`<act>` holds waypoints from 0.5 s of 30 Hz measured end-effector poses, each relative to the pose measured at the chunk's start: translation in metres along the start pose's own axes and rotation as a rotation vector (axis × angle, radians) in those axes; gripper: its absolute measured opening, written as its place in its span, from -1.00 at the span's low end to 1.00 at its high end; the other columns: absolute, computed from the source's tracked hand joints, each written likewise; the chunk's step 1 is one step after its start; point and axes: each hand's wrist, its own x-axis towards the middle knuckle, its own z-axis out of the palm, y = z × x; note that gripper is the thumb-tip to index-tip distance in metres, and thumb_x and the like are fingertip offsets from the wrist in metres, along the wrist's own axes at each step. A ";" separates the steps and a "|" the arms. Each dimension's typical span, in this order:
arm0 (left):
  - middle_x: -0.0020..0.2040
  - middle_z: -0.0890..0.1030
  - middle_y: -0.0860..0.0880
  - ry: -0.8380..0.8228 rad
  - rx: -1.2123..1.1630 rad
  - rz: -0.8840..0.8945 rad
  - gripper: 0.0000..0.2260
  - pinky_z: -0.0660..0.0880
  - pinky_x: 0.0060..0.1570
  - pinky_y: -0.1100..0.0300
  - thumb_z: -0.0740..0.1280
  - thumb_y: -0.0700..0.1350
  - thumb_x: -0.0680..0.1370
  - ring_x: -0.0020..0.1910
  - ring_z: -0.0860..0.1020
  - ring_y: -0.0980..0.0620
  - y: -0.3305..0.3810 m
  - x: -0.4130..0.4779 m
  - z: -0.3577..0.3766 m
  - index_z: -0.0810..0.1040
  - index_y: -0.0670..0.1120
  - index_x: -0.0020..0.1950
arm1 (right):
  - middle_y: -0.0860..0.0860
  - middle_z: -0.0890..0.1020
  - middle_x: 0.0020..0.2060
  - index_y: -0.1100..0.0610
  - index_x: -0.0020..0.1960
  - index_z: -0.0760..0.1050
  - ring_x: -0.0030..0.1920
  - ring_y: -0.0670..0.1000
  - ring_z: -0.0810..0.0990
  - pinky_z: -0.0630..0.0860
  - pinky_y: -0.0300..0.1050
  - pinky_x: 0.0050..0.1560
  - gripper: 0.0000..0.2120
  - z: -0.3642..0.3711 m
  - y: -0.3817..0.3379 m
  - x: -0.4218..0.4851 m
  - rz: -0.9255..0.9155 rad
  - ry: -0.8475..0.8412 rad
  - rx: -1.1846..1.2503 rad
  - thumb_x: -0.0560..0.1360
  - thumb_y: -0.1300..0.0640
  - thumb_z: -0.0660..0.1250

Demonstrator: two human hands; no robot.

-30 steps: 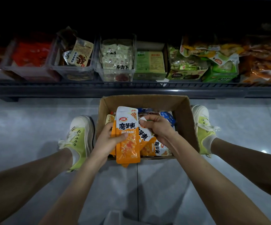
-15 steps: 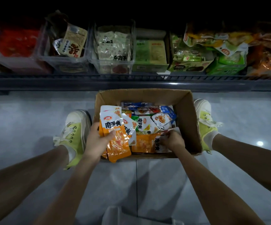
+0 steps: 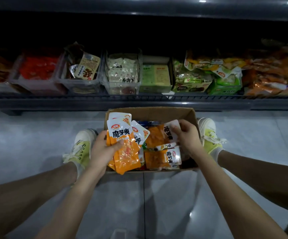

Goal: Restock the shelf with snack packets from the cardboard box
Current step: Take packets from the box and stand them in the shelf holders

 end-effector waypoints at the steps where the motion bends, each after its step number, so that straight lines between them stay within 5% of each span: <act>1: -0.01 0.60 0.13 -0.010 -0.010 0.021 -0.70 0.55 0.05 -0.04 0.48 -0.14 0.44 0.01 0.60 0.02 0.007 -0.006 0.000 0.44 0.12 0.03 | 0.05 0.67 -0.14 0.05 -0.07 0.55 -0.11 0.07 0.67 0.62 0.03 -0.09 -0.95 -0.005 -0.013 -0.005 -0.012 0.002 0.038 0.55 0.10 0.33; 8: 0.02 0.61 0.03 -0.024 -0.090 0.168 -0.70 0.55 -0.03 0.03 0.44 -0.23 0.46 -0.01 0.59 0.03 0.071 -0.048 -0.012 0.44 -0.03 0.11 | 0.10 0.63 -0.26 0.26 -0.10 0.58 -0.24 0.05 0.60 0.53 0.01 -0.20 -0.83 -0.035 -0.104 -0.036 -0.210 0.051 0.117 0.53 0.15 0.34; 15: -0.02 0.61 0.04 0.041 -0.136 0.383 -0.69 0.52 -0.25 0.17 0.41 -0.23 0.50 -0.07 0.61 0.04 0.166 -0.068 -0.041 0.41 -0.02 0.16 | 0.01 0.65 -0.26 0.17 -0.06 0.60 -0.27 -0.07 0.62 0.49 -0.18 -0.32 -0.88 -0.074 -0.212 -0.047 -0.424 0.105 0.021 0.55 0.14 0.33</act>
